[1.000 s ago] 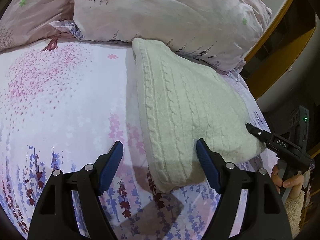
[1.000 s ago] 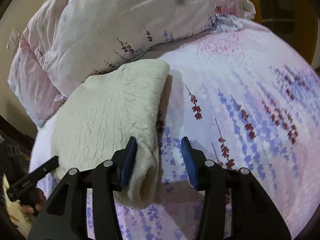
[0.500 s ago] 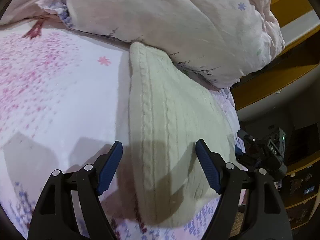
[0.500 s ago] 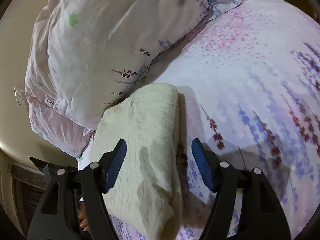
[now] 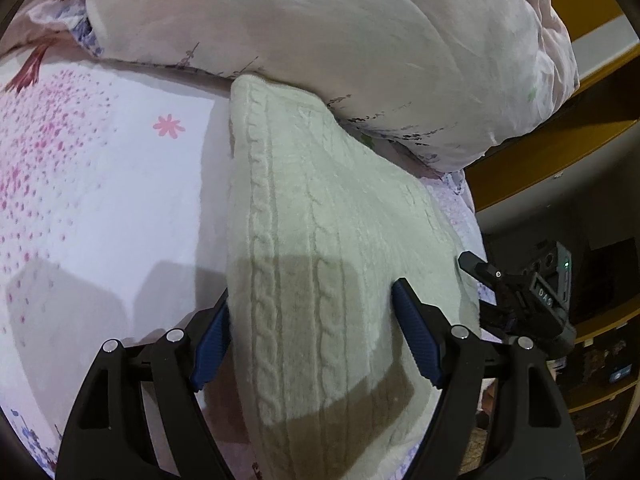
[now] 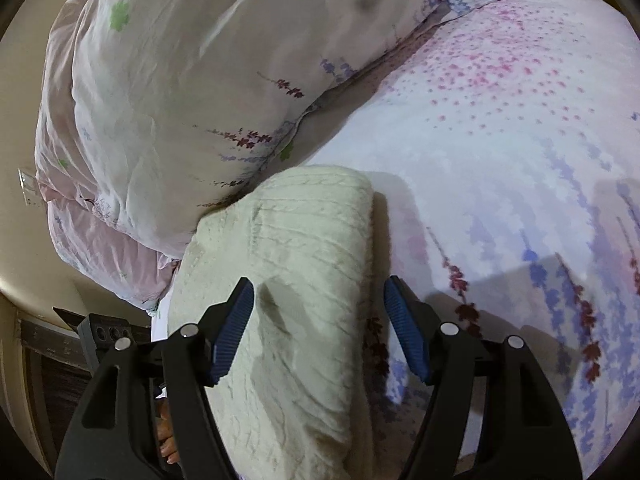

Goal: Fold small clothes

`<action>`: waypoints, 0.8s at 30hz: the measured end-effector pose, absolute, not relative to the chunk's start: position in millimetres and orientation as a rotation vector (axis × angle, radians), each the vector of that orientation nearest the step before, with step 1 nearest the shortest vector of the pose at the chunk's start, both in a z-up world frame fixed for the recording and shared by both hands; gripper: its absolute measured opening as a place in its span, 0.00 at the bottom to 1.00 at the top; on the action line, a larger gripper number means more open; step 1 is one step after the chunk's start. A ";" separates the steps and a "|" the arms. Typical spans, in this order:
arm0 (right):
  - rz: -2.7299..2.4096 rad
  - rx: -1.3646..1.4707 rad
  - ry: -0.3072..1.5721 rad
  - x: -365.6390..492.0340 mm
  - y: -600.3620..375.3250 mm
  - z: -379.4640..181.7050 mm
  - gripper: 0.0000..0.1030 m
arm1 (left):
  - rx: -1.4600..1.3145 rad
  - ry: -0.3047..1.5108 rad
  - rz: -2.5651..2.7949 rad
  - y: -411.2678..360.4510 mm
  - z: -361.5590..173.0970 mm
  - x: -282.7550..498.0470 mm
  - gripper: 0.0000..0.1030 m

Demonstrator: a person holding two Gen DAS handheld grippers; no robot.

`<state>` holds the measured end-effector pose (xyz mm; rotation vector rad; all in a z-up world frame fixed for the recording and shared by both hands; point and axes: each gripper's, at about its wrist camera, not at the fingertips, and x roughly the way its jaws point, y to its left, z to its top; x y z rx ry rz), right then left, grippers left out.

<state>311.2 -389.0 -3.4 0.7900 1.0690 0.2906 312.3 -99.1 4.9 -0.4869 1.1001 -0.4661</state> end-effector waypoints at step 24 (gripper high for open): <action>0.386 0.773 1.080 309.7 -372.3 -0.6 0.26 | -0.578 1.041 -0.578 -80.4 10.2 301.7 0.39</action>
